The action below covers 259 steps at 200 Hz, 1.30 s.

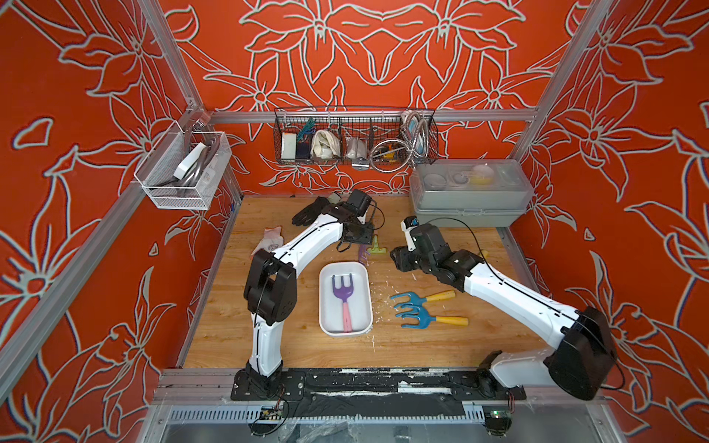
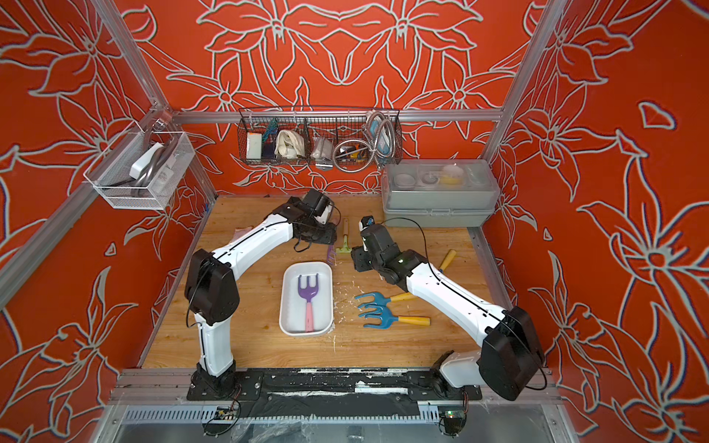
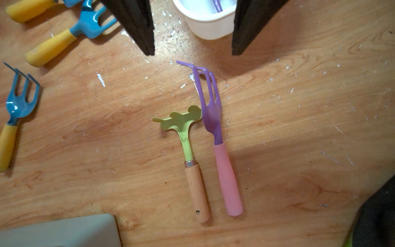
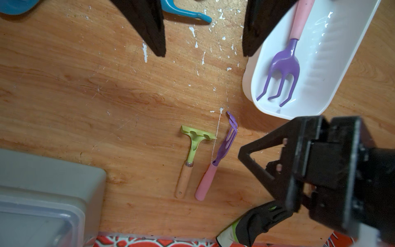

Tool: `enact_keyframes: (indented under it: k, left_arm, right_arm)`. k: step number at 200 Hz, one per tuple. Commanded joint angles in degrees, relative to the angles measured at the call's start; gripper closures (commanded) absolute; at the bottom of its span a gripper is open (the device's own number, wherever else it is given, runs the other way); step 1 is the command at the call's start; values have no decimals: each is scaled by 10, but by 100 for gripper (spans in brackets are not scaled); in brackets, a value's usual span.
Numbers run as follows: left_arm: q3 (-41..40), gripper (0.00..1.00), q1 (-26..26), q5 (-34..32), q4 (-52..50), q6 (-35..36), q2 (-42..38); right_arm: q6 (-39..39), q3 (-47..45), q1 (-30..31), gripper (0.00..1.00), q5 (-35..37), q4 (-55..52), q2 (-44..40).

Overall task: Put the rake into the storage box
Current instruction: Pick up the rake at the center of the board.

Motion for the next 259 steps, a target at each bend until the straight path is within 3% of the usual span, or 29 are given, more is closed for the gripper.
enact_keyframes:
  k: [1, 59, 197, 232, 259]
  left_arm:
    - [38, 42, -15, -67, -46, 28, 44]
    - [113, 44, -19, -107, -75, 35, 116]
    - [169, 70, -11, -126, -98, 25, 191]
    - [177, 81, 2, -138, -99, 21, 195]
    - [198, 98, 16, -150, -102, 21, 203]
  right_arm:
    - [-9, -21, -7, 41, -15, 11, -41]
    - [0, -79, -20, 40, -40, 19, -93]
    - [12, -129, -38, 39, -56, 28, -121]
    - [11, -135, -41, 39, -55, 24, -126]
    - [7, -137, -44, 40, -51, 14, -137]
